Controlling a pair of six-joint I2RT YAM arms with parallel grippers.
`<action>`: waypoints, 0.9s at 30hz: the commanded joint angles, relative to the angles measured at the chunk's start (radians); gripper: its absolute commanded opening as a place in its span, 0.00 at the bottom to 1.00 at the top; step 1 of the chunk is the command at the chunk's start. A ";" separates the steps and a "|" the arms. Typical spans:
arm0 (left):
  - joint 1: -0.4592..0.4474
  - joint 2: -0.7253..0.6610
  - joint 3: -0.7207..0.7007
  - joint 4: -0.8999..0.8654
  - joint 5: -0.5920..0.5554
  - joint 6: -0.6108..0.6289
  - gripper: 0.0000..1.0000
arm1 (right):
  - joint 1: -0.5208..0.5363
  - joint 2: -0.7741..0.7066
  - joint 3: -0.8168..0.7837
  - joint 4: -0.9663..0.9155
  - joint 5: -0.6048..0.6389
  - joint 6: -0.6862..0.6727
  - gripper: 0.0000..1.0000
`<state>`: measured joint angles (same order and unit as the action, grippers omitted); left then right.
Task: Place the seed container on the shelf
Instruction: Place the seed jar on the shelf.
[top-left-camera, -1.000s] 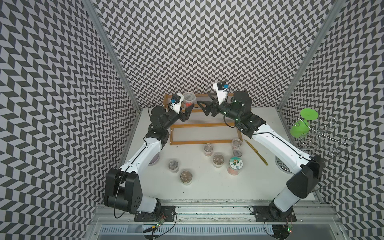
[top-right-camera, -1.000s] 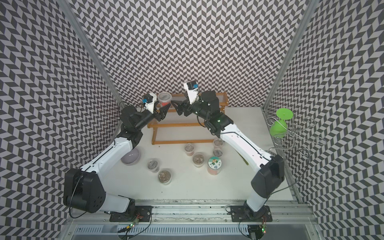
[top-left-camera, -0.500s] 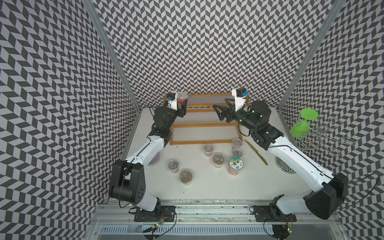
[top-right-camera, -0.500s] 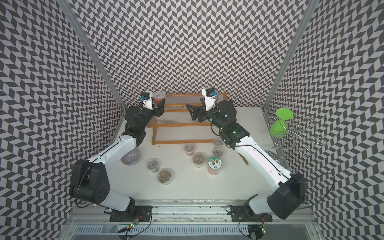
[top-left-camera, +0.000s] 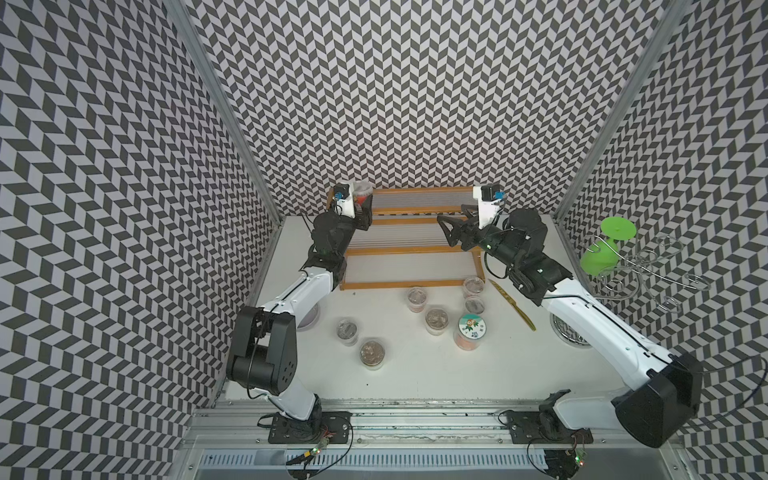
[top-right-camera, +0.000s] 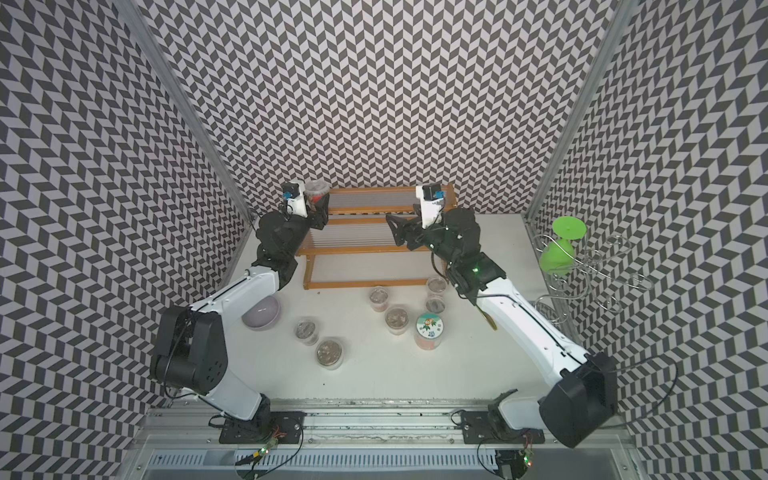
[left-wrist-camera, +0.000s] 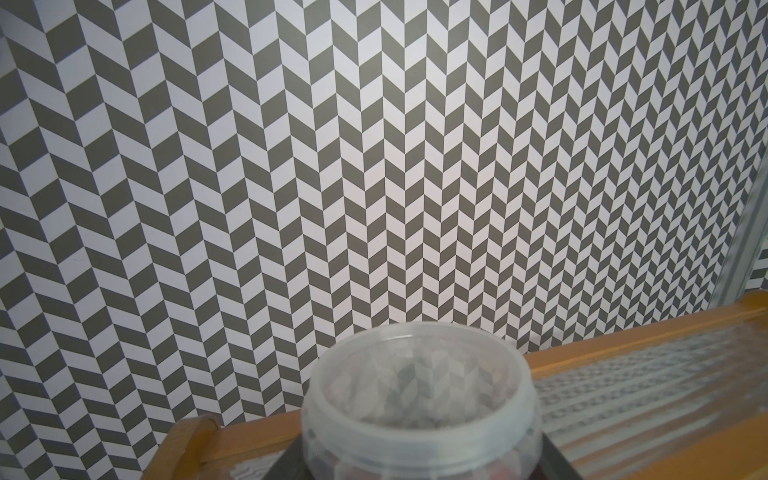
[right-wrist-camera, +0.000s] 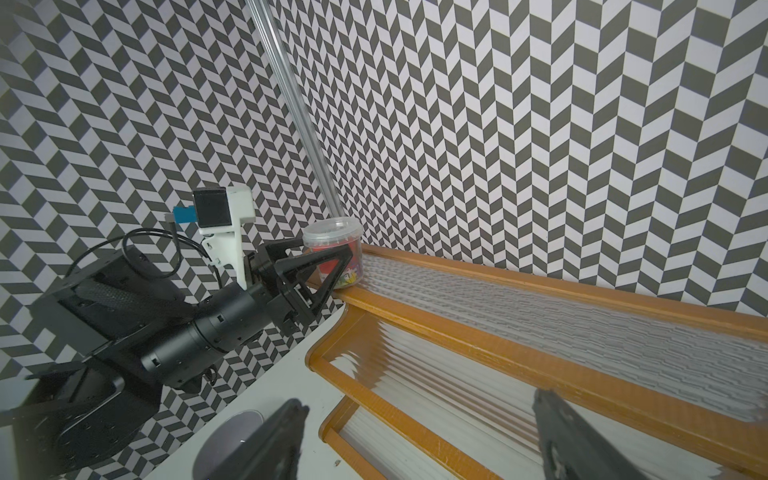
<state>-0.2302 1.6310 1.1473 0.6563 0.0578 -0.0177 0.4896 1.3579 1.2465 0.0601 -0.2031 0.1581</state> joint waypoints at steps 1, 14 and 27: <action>0.000 0.018 0.042 -0.005 -0.027 -0.012 0.63 | -0.005 -0.027 -0.018 0.054 -0.009 -0.003 0.87; -0.015 0.076 0.095 -0.065 -0.033 0.019 0.68 | -0.009 -0.020 -0.038 0.067 -0.033 0.008 0.87; -0.020 0.000 0.082 -0.171 -0.064 0.052 0.90 | -0.016 -0.030 -0.044 0.073 -0.039 0.012 0.87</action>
<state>-0.2440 1.6707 1.2346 0.5510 0.0181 0.0284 0.4801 1.3579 1.2079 0.0765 -0.2325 0.1658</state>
